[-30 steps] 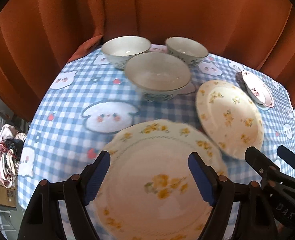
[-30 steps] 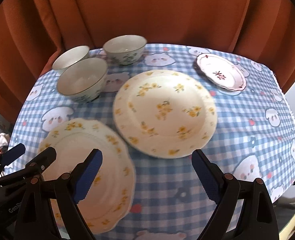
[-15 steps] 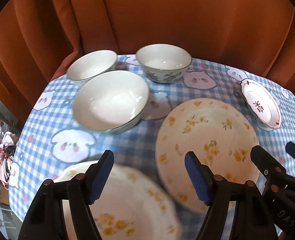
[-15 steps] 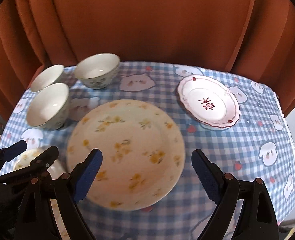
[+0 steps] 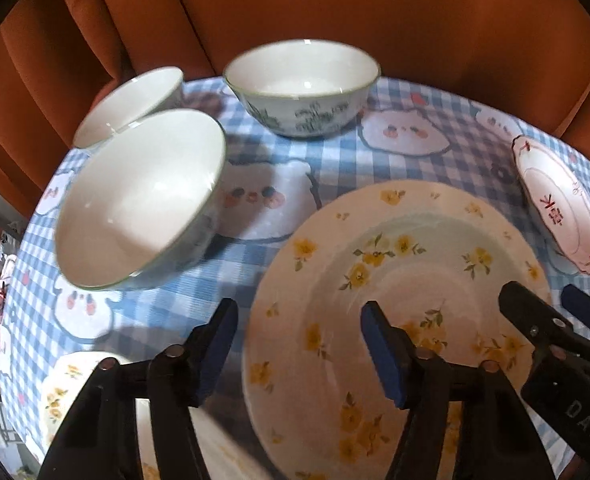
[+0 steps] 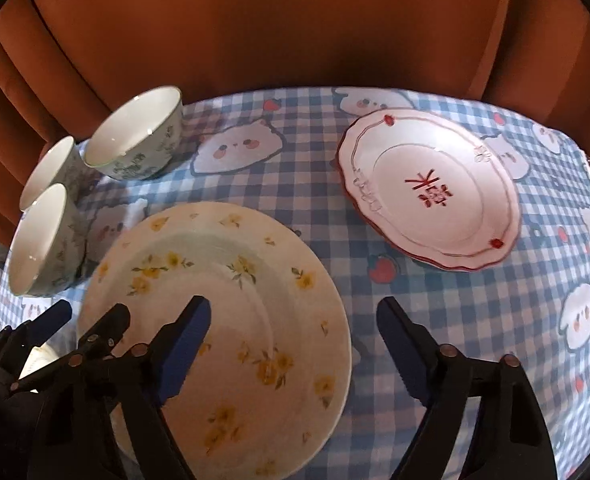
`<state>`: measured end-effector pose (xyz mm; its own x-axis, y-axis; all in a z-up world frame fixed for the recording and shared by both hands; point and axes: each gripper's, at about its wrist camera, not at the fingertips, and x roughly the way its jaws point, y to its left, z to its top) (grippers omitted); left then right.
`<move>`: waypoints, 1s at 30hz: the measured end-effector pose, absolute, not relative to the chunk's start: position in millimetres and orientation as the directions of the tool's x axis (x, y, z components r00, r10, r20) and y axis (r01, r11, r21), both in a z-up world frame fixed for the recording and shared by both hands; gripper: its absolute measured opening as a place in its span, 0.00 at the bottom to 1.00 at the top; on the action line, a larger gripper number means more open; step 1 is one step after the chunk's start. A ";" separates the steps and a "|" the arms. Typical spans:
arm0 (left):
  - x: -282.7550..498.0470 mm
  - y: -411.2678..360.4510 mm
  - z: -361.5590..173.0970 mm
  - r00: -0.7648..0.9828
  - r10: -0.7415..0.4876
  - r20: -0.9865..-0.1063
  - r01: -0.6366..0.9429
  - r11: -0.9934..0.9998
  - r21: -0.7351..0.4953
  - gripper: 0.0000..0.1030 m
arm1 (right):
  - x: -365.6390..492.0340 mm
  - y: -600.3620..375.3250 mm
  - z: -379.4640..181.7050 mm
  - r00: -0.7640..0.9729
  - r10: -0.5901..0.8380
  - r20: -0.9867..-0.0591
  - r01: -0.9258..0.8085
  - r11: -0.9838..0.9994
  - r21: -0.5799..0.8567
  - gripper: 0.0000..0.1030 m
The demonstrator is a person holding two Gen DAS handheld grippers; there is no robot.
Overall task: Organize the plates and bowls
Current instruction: 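Carry the deep plate with both grippers over the flat plate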
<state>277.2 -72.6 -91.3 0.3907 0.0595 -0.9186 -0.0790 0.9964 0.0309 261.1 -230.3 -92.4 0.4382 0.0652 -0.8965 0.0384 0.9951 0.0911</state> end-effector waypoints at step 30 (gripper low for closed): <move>224.9 -131.6 -91.2 0.318 -0.058 -0.946 0.104 0.994 -0.025 0.68 | 202.8 -280.3 -111.4 0.325 -0.065 -0.943 0.138 0.990 -0.021 0.55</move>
<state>224.9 -131.6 -91.2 0.3178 -0.0575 -0.9464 0.1041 0.9942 -0.0255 202.8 -280.3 -111.4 0.3252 -0.0653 -0.9434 0.1384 0.9902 -0.0208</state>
